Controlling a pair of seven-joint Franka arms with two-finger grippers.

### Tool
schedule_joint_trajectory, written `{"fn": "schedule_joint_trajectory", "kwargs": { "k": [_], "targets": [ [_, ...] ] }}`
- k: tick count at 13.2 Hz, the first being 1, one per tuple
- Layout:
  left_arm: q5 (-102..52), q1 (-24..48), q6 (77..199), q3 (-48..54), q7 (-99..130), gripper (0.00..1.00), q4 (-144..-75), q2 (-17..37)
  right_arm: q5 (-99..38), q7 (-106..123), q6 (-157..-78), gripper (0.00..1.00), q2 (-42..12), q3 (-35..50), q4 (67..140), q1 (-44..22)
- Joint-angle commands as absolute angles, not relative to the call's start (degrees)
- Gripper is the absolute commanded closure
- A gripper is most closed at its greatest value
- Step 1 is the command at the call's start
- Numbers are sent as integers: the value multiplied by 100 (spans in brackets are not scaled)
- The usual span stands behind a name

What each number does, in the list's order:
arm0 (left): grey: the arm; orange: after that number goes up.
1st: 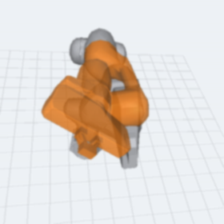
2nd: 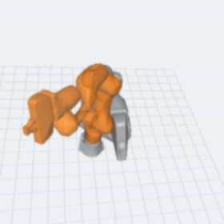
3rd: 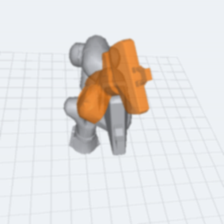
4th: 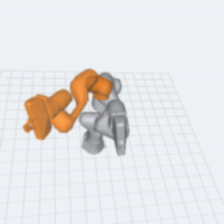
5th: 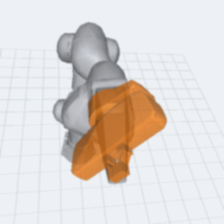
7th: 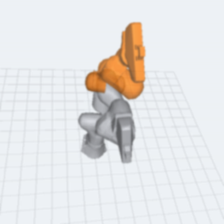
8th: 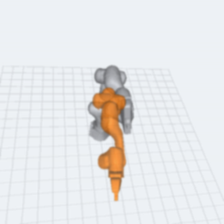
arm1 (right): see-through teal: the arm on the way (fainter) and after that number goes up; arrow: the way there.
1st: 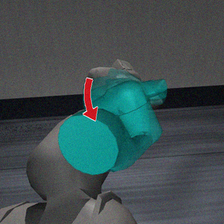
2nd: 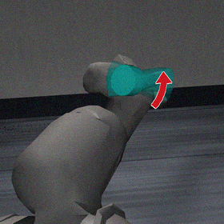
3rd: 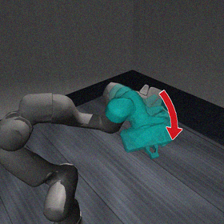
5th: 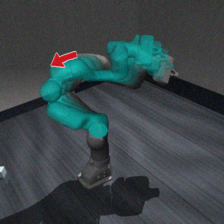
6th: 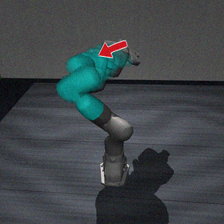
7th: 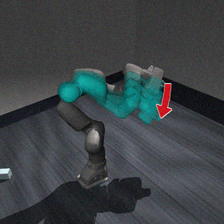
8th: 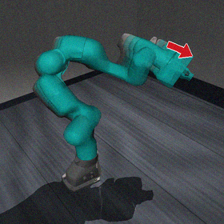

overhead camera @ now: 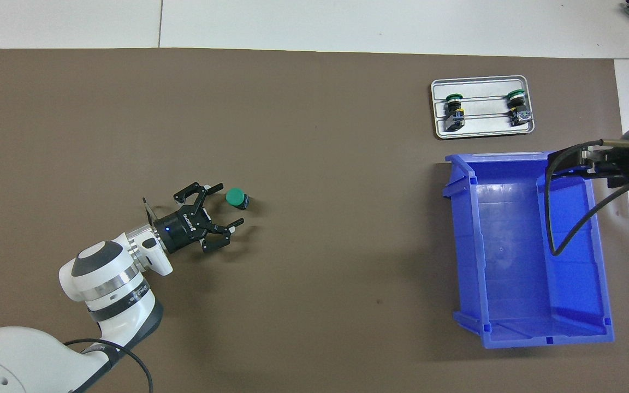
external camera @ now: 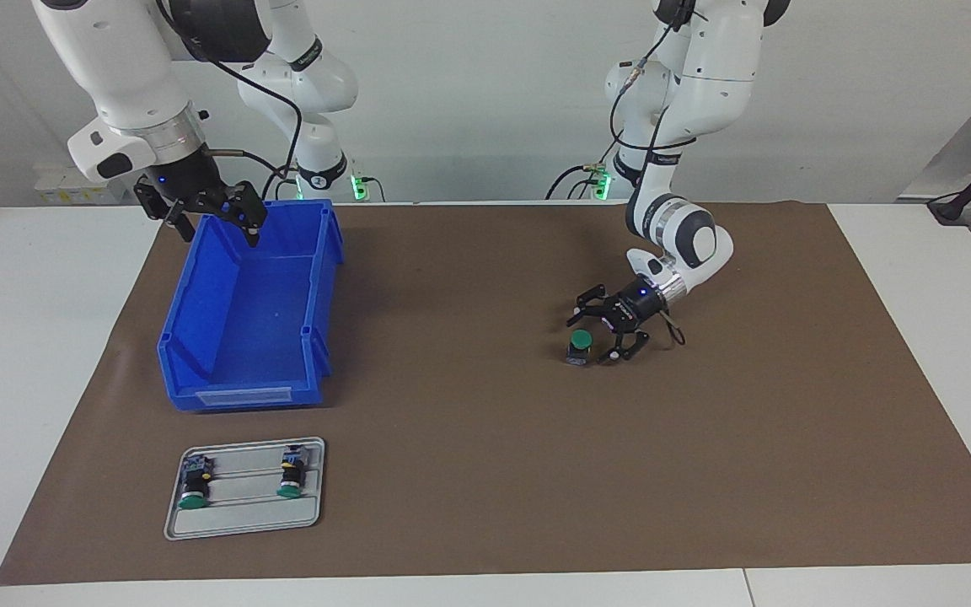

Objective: Place and press button with both arms
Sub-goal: 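Draw the left gripper back away from the button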

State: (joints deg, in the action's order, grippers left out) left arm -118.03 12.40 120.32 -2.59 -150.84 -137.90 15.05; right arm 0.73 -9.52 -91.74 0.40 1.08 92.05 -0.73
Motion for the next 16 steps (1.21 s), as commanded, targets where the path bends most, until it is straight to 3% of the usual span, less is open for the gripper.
{"fn": "schedule_joint_trajectory", "kwargs": {
  "k": [1,4,8,12,16],
  "targets": [
    [-11471,775,11971,-264,-15135,0,-13922,1354,-70,-826,-9105,0,70,114,9229,-35],
    [-10875,239,12067,-272,-14690,1,-13721,1388,-70,-826,-9114,0,70,114,9229,-35],
    [-9575,35,12865,-272,-12838,0,-12651,1441,-70,-826,-9105,0,70,114,9229,-35],
    [-8406,421,13569,-264,-10124,0,-11516,1494,-70,-826,-9106,0,70,114,9229,-35],
    [-6176,702,13422,-211,-6715,0,-10610,1433,-70,-826,-9114,0,70,114,9229,-35]
  ]
}}
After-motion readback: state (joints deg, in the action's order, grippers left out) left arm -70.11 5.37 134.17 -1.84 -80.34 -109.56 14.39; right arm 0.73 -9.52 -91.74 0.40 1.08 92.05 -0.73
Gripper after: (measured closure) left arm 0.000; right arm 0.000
